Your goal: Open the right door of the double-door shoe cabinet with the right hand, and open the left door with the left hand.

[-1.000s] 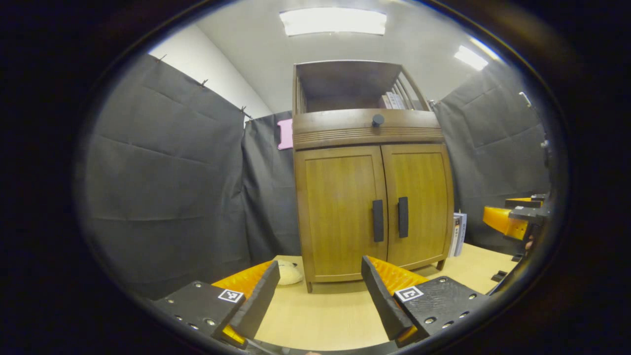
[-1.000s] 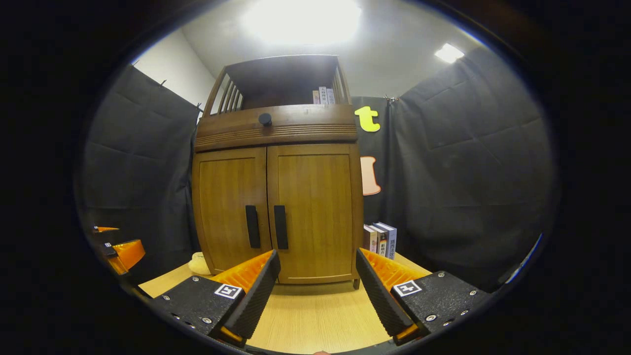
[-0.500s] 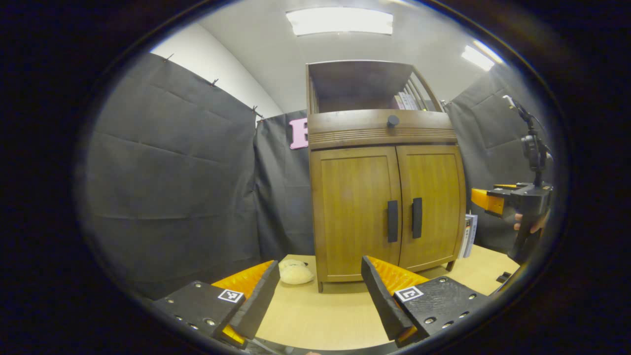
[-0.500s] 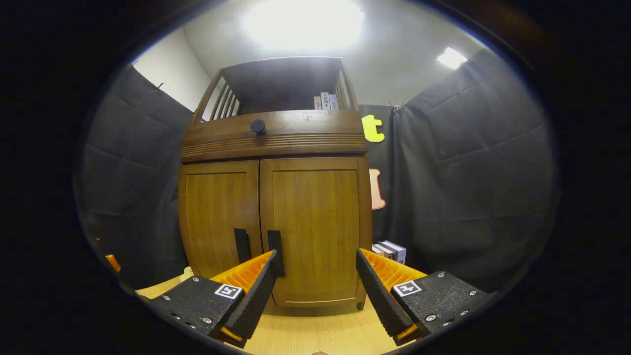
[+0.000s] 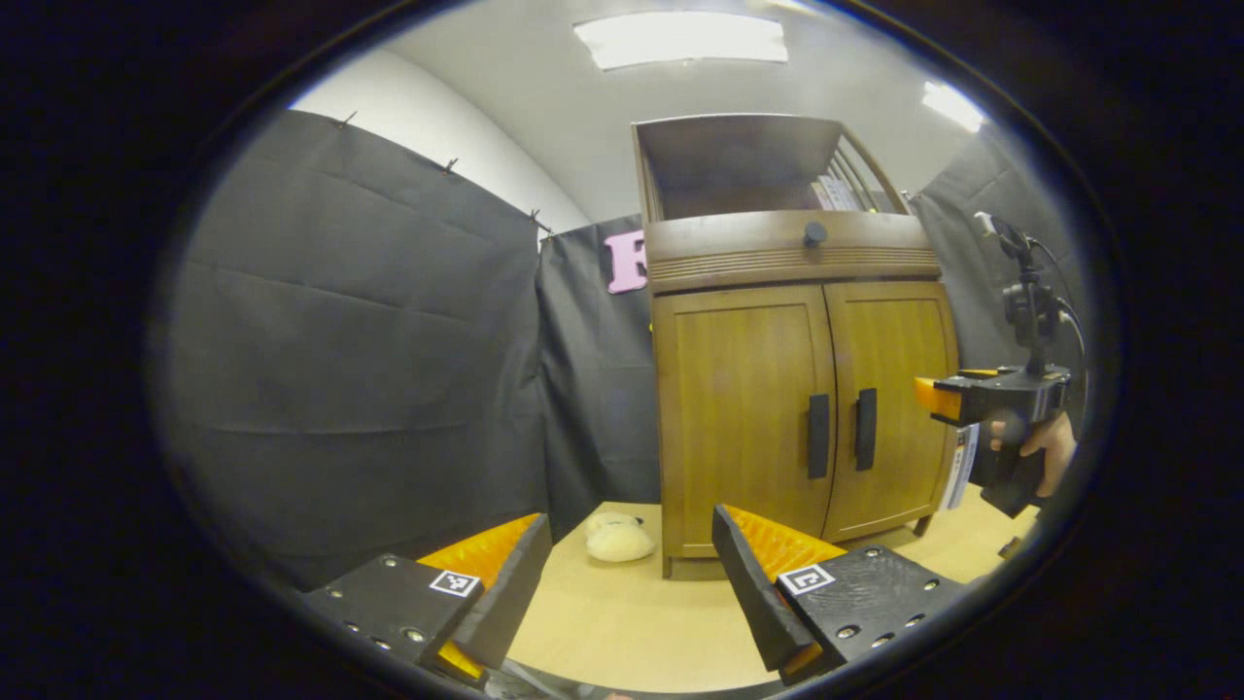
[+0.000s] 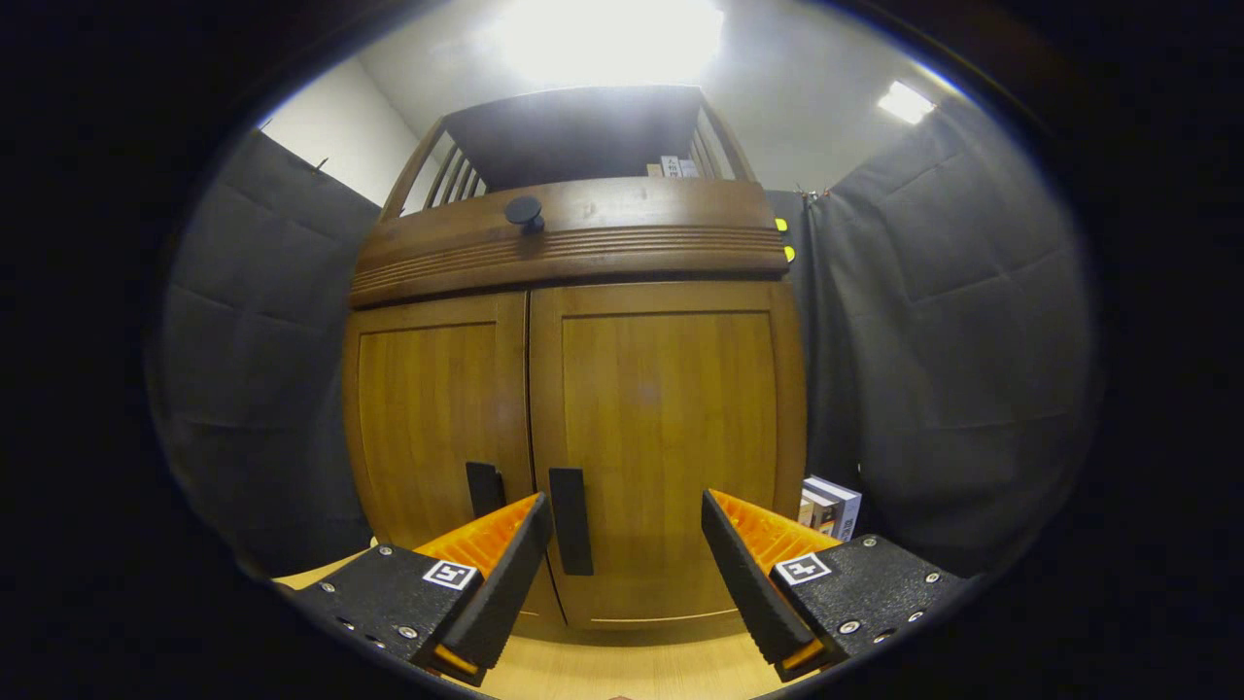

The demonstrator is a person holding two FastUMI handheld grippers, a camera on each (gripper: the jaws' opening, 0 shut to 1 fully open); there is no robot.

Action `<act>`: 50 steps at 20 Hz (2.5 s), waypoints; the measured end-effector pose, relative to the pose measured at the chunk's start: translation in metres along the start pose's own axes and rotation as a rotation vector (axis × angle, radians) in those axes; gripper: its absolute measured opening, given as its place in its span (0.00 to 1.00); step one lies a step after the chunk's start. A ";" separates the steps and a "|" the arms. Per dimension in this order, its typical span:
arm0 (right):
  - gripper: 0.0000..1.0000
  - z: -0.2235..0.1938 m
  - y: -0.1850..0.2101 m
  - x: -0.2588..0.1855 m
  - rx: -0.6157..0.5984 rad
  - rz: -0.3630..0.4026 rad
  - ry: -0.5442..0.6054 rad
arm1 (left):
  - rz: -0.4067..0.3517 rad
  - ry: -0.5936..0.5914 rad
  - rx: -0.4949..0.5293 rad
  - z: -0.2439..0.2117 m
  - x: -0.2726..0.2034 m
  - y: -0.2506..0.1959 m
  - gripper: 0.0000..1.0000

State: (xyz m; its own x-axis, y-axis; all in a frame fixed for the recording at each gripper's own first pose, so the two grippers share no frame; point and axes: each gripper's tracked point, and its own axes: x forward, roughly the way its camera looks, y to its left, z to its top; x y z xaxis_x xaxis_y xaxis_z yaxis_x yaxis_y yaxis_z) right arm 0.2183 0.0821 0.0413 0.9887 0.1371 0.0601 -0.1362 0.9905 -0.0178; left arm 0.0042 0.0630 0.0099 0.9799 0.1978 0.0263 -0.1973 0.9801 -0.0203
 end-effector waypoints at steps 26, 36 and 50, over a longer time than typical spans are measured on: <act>0.35 -0.059 0.072 0.090 0.063 0.121 0.156 | 0.130 0.058 0.029 -0.004 -0.006 0.009 1.00; 0.25 -0.036 0.075 0.082 0.060 0.144 0.186 | 0.075 0.030 0.022 -0.003 -0.002 0.005 0.95; 0.24 0.003 0.073 0.051 0.067 0.170 0.203 | -0.056 0.006 0.021 -0.001 0.006 -0.006 1.00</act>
State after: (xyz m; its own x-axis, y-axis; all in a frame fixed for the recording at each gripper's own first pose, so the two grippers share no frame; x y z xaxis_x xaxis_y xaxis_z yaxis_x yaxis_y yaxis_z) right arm 0.2583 0.1616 0.0457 0.9424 0.3039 -0.1395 -0.2989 0.9526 0.0563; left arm 0.0114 0.0584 0.0095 0.9895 0.1431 0.0208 -0.1432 0.9897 0.0023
